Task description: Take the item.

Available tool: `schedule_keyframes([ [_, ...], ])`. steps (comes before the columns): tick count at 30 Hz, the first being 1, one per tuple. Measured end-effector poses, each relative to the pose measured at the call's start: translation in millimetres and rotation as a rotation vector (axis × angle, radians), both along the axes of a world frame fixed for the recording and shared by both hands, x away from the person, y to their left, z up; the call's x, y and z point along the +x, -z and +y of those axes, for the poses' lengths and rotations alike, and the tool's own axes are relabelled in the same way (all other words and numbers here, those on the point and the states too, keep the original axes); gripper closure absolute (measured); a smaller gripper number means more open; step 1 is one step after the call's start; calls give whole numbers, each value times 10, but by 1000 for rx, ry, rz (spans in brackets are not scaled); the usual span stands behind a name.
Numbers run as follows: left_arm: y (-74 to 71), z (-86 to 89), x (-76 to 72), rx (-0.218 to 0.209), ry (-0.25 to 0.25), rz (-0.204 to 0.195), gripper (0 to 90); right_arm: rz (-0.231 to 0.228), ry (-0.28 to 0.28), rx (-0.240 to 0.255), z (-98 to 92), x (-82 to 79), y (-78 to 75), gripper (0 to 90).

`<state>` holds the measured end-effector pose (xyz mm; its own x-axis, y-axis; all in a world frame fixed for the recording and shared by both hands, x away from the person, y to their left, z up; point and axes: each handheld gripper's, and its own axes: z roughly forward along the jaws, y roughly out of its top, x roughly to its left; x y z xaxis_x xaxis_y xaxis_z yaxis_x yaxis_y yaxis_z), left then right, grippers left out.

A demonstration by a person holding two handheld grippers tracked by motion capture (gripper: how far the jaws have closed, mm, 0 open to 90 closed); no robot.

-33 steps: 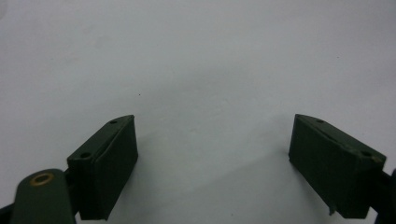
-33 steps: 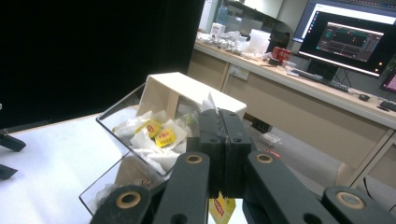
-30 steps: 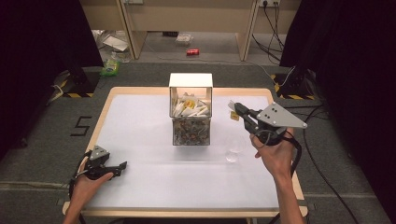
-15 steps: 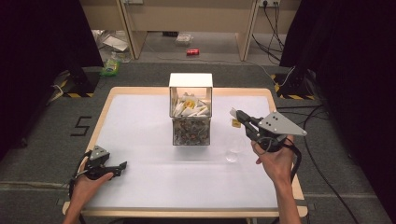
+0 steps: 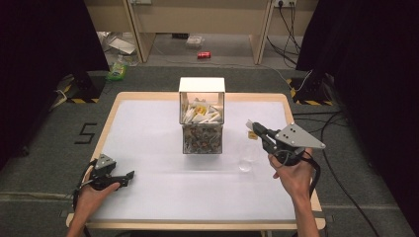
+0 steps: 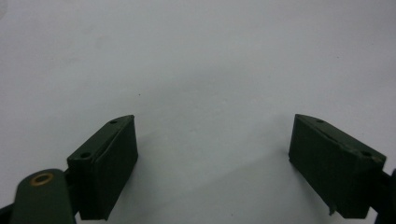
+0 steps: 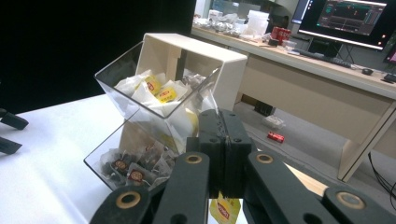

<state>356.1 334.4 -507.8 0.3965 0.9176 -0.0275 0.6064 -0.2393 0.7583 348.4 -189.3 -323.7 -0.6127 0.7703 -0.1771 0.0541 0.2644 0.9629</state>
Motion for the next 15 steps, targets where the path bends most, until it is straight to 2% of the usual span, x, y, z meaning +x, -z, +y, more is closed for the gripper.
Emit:
schedule_keyframes([
  [15,0,0,0,0,0,0,147,26,-2,-12,-29,-35,139,896],
])
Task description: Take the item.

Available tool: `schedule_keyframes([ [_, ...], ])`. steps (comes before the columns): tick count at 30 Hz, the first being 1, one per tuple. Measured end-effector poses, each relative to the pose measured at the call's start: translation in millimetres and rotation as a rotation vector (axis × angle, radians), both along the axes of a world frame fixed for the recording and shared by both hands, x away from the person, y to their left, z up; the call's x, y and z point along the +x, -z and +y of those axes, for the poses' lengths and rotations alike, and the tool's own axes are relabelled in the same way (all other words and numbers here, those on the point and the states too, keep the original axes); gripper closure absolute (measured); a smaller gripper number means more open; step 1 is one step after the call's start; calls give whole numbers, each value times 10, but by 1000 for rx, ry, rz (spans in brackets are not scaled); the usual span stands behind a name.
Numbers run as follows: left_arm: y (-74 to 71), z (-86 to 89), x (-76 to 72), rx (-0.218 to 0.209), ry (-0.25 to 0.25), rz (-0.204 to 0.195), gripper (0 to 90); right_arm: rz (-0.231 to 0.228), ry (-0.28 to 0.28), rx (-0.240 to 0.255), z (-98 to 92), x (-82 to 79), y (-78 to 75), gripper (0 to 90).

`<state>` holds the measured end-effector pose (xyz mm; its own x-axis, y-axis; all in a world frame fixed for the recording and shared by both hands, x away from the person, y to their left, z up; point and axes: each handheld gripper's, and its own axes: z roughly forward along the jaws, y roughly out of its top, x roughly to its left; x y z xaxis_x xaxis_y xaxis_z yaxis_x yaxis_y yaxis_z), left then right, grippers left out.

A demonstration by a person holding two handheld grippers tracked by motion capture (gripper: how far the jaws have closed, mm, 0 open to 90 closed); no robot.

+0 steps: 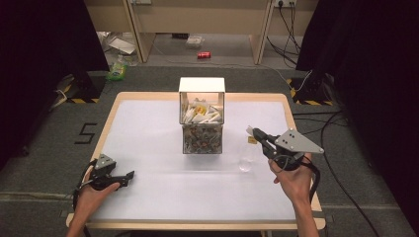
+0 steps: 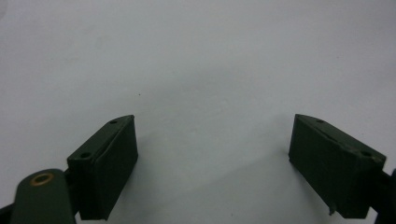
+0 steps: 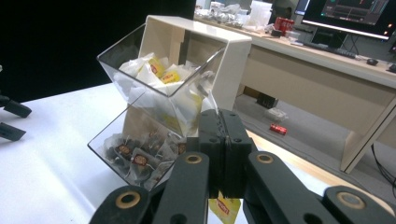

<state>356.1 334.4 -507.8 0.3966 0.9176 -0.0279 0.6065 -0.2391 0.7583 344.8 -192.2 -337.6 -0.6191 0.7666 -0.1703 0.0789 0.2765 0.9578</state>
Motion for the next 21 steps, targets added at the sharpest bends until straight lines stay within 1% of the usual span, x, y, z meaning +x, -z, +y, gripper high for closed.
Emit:
schedule_keyframes([
  [9,0,0,0,-1,0,0,147,23,-3,-15,5,-4,99,894],
  [21,0,0,0,-1,0,0,147,52,4,-15,-33,-16,214,891],
])
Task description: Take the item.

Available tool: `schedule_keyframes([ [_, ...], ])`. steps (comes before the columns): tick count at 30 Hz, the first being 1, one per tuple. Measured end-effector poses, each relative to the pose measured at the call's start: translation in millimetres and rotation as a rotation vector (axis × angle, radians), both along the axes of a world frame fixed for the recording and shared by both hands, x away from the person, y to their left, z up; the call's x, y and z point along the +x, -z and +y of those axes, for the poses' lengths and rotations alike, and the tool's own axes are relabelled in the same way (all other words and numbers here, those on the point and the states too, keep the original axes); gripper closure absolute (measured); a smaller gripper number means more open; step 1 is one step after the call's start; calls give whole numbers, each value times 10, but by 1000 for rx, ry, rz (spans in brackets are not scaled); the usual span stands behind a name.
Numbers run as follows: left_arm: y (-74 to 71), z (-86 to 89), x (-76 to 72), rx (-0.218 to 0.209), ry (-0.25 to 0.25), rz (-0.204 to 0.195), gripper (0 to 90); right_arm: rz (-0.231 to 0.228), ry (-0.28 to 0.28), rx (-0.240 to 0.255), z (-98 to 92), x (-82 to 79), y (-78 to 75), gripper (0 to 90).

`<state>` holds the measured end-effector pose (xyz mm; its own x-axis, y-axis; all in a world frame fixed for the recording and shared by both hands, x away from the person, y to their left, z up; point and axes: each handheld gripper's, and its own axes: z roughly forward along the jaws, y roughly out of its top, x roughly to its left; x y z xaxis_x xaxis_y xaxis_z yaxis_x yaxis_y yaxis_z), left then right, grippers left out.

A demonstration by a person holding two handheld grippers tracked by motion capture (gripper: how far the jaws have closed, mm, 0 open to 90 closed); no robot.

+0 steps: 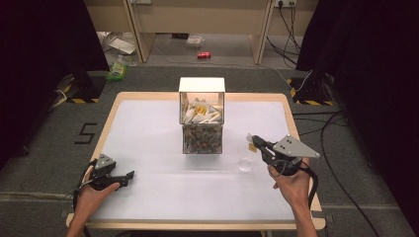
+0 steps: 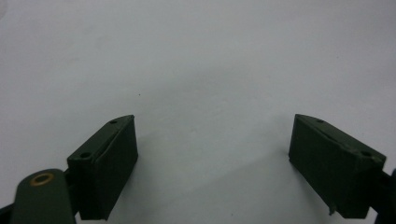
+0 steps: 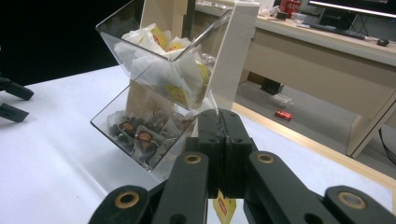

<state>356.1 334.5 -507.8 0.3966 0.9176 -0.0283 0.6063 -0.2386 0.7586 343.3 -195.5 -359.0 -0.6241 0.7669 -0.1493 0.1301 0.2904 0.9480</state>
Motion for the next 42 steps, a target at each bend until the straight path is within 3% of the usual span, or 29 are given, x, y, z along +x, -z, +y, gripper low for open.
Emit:
schedule_keyframes([
  [14,-1,2,0,2,2,1,147,48,10,-17,-30,30,157,889],
  [32,-1,2,0,3,1,1,147,147,12,-30,-19,202,537,887],
  [42,-1,1,0,2,1,1,147,180,12,-40,-13,247,654,886],
])
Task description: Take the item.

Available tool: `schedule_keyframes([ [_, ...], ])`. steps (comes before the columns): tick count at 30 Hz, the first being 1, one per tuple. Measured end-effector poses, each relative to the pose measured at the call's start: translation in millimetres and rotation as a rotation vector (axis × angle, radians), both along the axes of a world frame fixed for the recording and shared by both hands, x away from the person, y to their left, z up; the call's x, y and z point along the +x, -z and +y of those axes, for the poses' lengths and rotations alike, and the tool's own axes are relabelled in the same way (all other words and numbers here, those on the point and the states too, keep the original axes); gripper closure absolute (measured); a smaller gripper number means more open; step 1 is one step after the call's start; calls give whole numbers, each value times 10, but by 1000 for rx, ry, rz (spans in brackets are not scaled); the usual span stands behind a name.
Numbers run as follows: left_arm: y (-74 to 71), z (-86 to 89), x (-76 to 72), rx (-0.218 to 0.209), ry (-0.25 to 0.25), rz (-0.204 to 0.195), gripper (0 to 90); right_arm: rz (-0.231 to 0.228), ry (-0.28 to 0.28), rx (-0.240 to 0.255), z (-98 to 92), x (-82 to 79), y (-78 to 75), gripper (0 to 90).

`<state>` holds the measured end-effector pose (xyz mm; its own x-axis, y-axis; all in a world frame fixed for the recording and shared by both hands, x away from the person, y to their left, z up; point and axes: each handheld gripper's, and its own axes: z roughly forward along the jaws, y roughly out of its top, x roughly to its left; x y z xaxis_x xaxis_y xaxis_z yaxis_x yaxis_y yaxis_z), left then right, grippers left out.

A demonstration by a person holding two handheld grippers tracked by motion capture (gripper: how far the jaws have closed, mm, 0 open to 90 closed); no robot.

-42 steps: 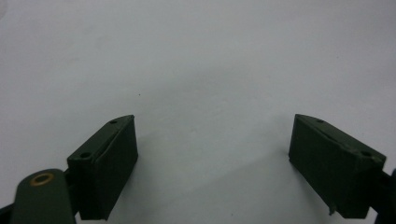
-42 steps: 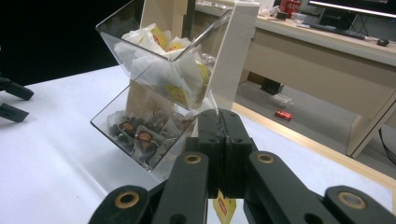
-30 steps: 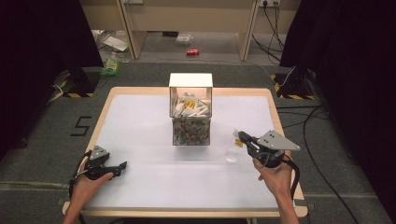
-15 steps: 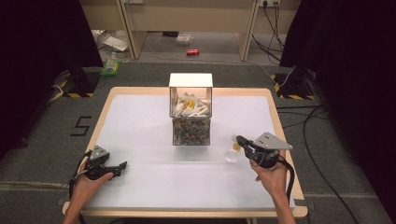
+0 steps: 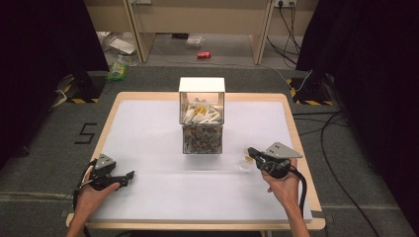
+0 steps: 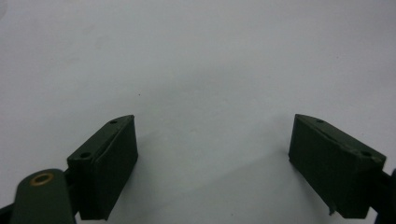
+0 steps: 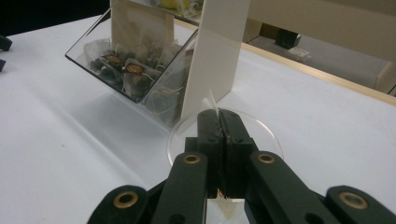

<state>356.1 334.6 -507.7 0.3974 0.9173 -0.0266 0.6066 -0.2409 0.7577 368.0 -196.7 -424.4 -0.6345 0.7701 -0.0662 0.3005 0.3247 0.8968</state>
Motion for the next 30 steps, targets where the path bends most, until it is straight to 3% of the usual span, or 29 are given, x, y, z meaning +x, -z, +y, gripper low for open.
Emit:
schedule_keyframes([
  [12,0,0,0,0,0,0,147,21,0,-9,10,29,76,880],
  [20,0,0,0,0,0,0,147,23,8,11,-5,44,80,818],
  [24,0,0,0,0,0,0,147,27,6,39,-14,49,47,651],
  [30,0,1,0,1,1,0,147,4,54,67,-52,45,-15,433],
])
